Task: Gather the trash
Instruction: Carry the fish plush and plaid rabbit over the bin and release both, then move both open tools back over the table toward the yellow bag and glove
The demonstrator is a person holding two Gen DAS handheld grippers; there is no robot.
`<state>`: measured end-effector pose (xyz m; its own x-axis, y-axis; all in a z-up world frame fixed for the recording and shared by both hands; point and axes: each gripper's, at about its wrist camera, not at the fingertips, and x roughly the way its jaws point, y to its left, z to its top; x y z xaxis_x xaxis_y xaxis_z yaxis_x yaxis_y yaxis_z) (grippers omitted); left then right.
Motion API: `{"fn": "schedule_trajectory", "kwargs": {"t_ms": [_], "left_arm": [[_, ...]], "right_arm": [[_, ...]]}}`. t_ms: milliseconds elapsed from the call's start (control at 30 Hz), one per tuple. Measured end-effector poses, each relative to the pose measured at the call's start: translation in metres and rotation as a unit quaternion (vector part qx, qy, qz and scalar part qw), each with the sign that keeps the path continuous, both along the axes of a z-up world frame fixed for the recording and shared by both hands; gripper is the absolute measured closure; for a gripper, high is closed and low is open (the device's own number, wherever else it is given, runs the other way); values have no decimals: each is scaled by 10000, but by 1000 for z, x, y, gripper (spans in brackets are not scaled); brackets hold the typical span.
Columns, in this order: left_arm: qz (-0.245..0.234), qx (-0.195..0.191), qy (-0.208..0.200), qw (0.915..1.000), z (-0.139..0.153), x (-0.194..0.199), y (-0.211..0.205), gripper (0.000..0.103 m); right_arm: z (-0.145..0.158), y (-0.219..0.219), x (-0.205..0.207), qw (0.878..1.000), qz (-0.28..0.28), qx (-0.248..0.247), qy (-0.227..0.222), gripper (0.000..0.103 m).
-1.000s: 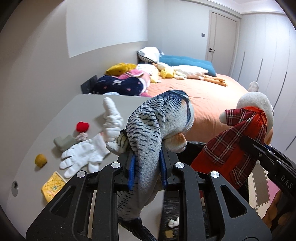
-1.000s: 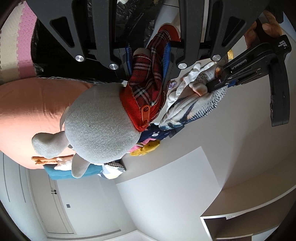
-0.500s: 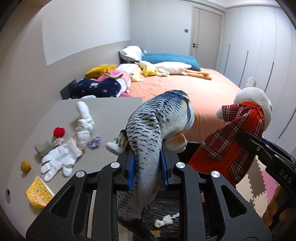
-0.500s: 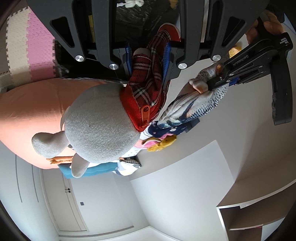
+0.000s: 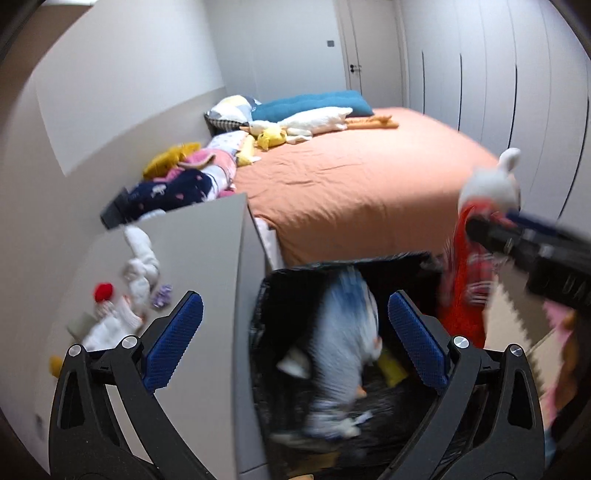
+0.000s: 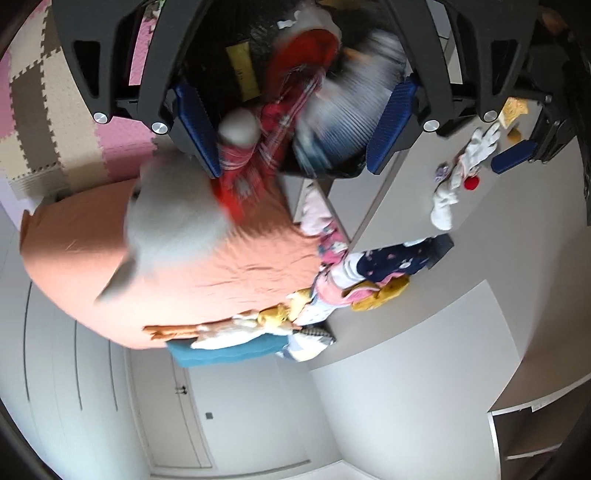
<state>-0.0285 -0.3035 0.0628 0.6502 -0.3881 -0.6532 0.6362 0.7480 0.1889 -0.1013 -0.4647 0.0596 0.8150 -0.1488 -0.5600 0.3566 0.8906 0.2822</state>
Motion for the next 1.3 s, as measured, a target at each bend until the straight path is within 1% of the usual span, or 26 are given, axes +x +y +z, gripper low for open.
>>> {"fn": "schedule_trajectory", "kwargs": {"t_ms": [67, 200, 333, 500, 700, 1000, 1300], "left_arm": [[-9, 43, -20, 10000, -1, -1, 0, 6], [22, -76, 29, 10000, 1, 2, 5, 6], [42, -71, 28, 10000, 2, 0, 9, 6], [53, -33, -1, 10000, 1, 1, 11, 6], [137, -55, 53, 9999, -4, 8, 21, 6], [383, -101, 109, 9992, -8, 25, 50, 6], [857, -177, 148, 9960, -8, 45, 98, 6]], "right_arm": [[3, -1, -4, 10000, -5, -31, -81, 23], [6, 1, -11, 9998, 4, -95, -189, 22], [7, -3, -7, 9998, 24, -47, -198, 22], [6, 0, -7, 9998, 95, -56, -190, 22], [5, 8, 2, 9997, 169, -106, -125, 22], [0, 39, 31, 9988, 463, -174, 30, 22], [-5, 80, 62, 9958, 871, -245, 141, 22]]}}
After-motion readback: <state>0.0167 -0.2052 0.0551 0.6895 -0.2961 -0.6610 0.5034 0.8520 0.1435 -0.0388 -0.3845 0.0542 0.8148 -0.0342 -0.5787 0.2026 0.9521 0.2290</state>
